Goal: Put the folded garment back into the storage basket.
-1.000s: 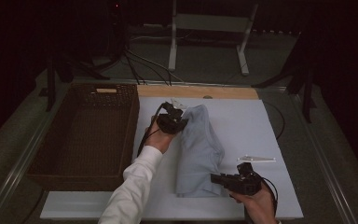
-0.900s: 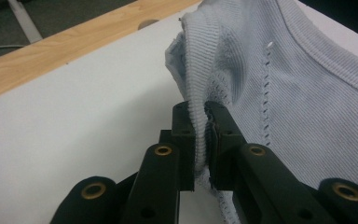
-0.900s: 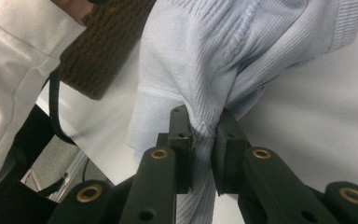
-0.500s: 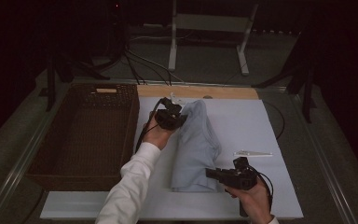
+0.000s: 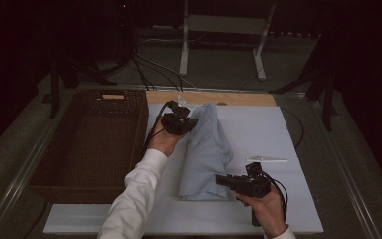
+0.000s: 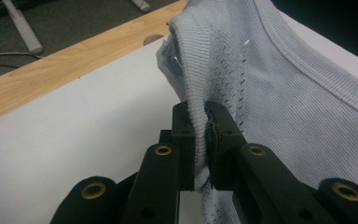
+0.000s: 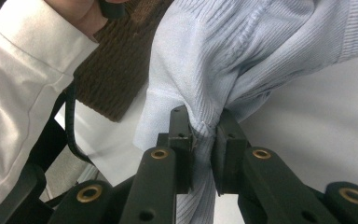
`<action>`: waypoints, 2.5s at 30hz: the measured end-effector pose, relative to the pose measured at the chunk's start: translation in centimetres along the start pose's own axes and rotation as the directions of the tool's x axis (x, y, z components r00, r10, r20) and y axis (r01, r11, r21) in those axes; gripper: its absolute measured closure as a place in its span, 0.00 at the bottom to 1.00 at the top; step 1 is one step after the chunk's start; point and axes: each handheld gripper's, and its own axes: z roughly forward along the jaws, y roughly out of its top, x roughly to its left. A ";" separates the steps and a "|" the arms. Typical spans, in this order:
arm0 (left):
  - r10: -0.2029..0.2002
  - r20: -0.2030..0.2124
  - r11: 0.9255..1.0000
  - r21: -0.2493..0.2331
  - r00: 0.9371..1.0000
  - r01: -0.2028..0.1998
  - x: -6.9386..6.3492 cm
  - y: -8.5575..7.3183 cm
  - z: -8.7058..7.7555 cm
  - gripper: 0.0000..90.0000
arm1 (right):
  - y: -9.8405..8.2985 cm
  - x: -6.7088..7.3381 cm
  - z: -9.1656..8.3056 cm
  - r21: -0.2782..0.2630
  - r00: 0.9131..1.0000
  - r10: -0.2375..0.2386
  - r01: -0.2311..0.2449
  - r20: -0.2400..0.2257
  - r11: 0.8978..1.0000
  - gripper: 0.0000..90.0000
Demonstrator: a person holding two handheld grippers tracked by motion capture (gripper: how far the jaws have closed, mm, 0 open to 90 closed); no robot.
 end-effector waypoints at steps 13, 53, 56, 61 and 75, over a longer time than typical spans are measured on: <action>-0.017 0.001 1.000 -0.009 1.000 0.017 0.9 0.2 -0.6 0.93 | 0.9 0.6 0.8 -0.005 1.000 0.006 -0.006 -0.019 1.000 0.89; -0.041 -0.003 0.998 -0.049 0.999 0.041 3.7 1.2 -3.3 0.93 | 4.5 2.3 2.7 -0.016 0.998 0.014 -0.015 -0.062 1.000 0.89; -0.037 -0.001 0.998 -0.053 0.999 0.037 3.8 1.4 -3.4 0.93 | 4.7 2.3 2.8 -0.018 0.998 0.016 -0.017 -0.064 1.000 0.89; -0.044 0.007 0.997 -0.062 0.999 0.044 4.0 1.6 -3.6 0.93 | 5.1 2.5 3.0 -0.028 0.998 0.021 -0.023 -0.067 0.999 0.89; -0.053 0.022 0.996 -0.074 0.998 0.055 5.0 2.1 -4.5 0.93 | 6.1 3.1 3.8 -0.033 0.997 0.016 -0.018 -0.070 0.999 0.89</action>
